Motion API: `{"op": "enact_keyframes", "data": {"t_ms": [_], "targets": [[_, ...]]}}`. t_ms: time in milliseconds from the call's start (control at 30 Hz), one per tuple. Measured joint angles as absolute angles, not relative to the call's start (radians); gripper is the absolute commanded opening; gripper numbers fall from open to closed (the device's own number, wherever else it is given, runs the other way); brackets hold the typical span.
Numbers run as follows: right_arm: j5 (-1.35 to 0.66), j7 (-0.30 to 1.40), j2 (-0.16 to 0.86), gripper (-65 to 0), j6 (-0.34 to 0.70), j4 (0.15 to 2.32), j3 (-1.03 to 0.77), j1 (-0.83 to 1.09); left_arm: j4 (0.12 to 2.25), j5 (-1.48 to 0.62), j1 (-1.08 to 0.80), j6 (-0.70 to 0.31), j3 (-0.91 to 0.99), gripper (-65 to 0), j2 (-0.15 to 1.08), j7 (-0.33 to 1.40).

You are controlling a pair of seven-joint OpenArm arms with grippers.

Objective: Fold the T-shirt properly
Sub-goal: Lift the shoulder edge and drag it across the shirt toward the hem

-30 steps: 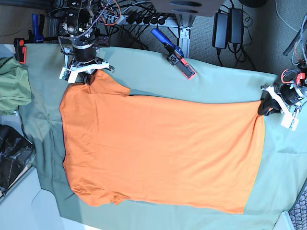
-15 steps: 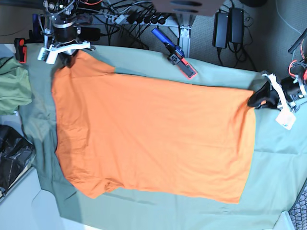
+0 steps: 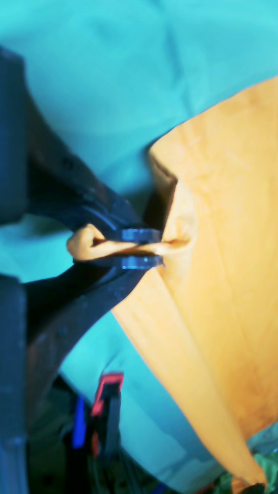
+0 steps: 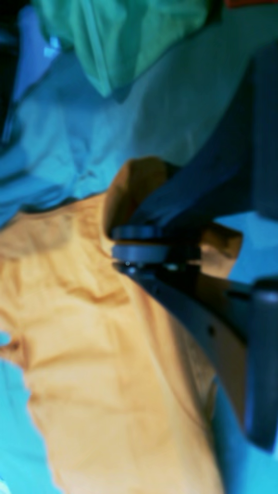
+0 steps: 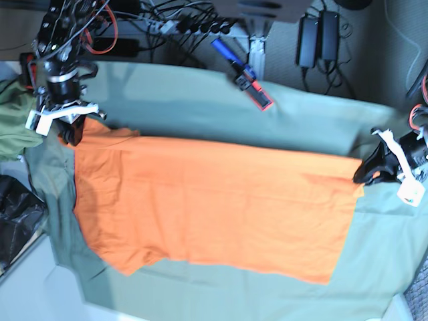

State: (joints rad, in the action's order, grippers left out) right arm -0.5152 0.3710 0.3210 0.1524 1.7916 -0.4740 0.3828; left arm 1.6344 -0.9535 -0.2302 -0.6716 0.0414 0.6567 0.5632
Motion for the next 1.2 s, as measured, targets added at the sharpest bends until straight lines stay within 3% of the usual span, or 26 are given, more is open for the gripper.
{"op": "enact_keyframes", "data": {"t_ms": [333,733,800,900,933,967,1033,1200], "targets": [[-0.519,0.371,0.347,-65.0,0.186,1.540,-0.416,0.171,1.389,-0.918,-0.050,-0.681,-0.031,-65.0,0.654,0.506],[-0.476,0.367,0.347,-65.0,0.196,1.381,-0.329,0.037,1.160,-0.834,0.105,-0.679,-0.093,-65.0,0.541,0.444],[-0.471,0.368,0.347,-64.3,0.197,1.364,-0.329,0.028,1.140,-0.832,0.110,-0.679,-0.093,-56.2,0.531,0.443],[-0.456,0.367,0.347,-32.9,0.198,1.349,-0.329,0.028,1.135,-0.822,0.108,-0.678,-0.093,-39.8,0.529,0.444],[-0.444,0.368,0.347,-24.3,0.197,1.348,-0.329,0.028,1.134,-0.813,0.109,-0.678,-0.093,-34.7,0.531,0.444],[-0.444,0.368,0.347,-20.1,0.197,1.348,-0.329,0.028,1.134,-0.813,0.109,-0.678,-0.093,-30.5,0.532,0.445],[-0.445,0.369,0.347,-20.5,0.197,1.348,-0.329,0.028,1.134,-0.816,0.109,-0.678,-0.093,-27.4,0.533,0.475],[-0.445,0.407,0.346,-20.5,0.197,1.350,-0.354,0.028,1.134,-0.852,0.109,-0.678,-0.091,-27.4,0.560,0.498]]}}
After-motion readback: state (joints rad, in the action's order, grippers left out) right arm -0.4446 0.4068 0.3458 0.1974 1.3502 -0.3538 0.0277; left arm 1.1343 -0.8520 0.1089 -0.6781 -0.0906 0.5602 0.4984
